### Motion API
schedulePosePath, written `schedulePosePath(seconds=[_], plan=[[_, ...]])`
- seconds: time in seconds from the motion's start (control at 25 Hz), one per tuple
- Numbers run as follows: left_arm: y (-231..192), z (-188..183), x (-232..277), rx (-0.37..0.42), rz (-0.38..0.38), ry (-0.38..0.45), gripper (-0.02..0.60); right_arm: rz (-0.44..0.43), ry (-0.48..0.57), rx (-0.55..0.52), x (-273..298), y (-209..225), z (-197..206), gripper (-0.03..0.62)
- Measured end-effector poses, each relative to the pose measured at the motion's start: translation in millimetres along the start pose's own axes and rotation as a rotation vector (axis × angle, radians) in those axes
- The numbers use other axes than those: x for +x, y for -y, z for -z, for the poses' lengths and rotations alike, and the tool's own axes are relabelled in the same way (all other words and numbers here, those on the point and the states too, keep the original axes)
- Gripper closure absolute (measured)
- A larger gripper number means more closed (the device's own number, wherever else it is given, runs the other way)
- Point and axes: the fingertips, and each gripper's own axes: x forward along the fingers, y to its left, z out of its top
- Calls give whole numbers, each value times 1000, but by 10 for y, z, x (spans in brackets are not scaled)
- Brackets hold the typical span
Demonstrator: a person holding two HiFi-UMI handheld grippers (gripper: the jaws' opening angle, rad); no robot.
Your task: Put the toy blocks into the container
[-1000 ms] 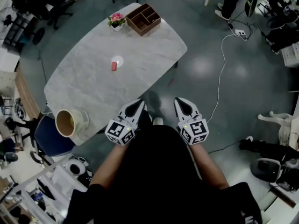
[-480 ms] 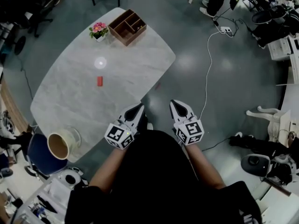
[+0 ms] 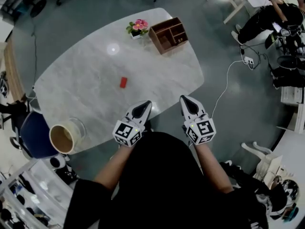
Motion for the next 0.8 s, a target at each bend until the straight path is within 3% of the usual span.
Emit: schedulePosePath(seconds=[0.36,0.52,0.72,0.8], plan=[[-1014,-47,-132,-31,-227,-29,574,-202,-60,-40,695,-434,-164,595],[-1418,48,-174,-55,-358,-48,574,-279,-70,-67,995,-417,-314,594],[-1697,223,-151,-194,-483,-43,573,-377,-88,-105,1286,-375,-402,594],[-1765,305,-94,-204,-519,-63,572,-404,-93,-109,1380,-335,-422,594]])
